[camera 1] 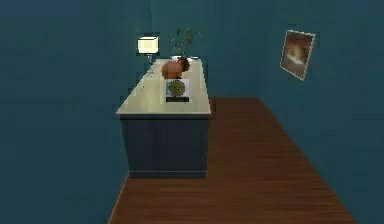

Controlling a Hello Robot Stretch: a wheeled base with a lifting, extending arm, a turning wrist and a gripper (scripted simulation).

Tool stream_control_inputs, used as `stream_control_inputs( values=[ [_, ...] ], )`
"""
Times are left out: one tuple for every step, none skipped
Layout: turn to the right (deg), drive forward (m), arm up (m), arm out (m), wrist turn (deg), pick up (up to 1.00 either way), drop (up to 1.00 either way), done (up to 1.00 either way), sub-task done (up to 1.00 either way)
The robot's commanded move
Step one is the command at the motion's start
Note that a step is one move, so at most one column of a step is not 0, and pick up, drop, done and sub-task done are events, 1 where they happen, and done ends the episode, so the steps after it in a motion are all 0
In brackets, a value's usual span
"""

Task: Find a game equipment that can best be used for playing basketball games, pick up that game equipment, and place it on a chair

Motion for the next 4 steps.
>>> stream_control_inputs(
  values=[
    [0.0, 0.90, 0.00, 0.00, 0.0, 0.00, 0.00, 0.00, 0.00],
    [-45.0, 0.00, 0.00, 0.00, 0.0, 0.00, 0.00, 0.00, 0.00],
    [-45.0, 0.00, 0.00, 0.00, 0.0, 0.00, 0.00, 0.00, 0.00],
    [45.0, 0.00, 0.00, 0.00, 0.0, 0.00, 0.00, 0.00, 0.00]
  ],
)
